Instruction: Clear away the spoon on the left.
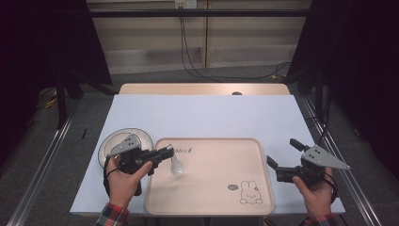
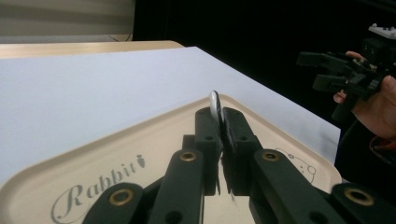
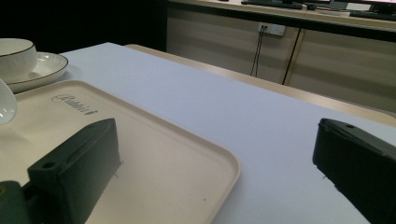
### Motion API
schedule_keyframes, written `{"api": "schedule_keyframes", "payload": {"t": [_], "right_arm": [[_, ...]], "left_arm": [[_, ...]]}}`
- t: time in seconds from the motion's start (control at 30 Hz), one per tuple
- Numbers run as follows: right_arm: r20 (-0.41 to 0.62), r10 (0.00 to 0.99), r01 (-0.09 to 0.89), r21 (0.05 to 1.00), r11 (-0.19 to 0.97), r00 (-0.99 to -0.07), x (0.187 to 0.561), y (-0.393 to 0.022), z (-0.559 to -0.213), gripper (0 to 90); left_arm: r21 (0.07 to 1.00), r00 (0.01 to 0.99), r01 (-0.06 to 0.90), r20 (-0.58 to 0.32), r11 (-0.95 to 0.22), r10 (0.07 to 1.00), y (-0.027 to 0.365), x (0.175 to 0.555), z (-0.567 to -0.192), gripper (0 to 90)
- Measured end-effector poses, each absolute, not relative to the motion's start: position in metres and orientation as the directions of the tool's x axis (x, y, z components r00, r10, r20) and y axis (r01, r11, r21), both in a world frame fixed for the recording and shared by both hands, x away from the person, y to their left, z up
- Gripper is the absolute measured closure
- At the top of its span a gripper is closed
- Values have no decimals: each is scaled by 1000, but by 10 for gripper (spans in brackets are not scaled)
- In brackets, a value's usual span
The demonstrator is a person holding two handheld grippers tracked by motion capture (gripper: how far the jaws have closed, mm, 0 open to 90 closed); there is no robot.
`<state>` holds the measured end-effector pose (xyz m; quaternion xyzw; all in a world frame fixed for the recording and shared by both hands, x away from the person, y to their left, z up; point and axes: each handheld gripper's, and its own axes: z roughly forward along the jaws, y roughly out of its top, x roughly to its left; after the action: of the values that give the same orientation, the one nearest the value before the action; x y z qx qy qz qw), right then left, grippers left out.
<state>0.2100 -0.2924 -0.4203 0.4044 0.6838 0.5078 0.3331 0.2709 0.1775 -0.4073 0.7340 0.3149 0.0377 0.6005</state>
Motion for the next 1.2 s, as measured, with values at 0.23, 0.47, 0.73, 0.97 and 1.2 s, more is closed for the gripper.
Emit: {"api": "schedule_keyframes", "payload": {"t": [0.23, 0.47, 0.73, 0.97, 1.2], "right_arm": [[-37, 891, 221, 963, 152, -453, 209, -293, -421, 5], [-41, 891, 219, 963, 156, -452, 208, -295, -421, 6], [-39, 895, 223, 963, 153, -445, 207, -296, -422, 6], [-35, 898, 226, 963, 148, -438, 206, -297, -422, 7], [-28, 895, 228, 963, 143, -445, 206, -298, -422, 8]], "left_arm": [[896, 814, 435, -353, -82, 462, 170, 264, -414, 858], [878, 812, 471, -394, -87, 430, 164, 260, -420, 858], [851, 801, 516, -438, -100, 407, 159, 263, -429, 857], [848, 794, 519, -431, -108, 429, 160, 273, -432, 846], [844, 766, 529, -430, -89, 478, 164, 289, -447, 791]]}}
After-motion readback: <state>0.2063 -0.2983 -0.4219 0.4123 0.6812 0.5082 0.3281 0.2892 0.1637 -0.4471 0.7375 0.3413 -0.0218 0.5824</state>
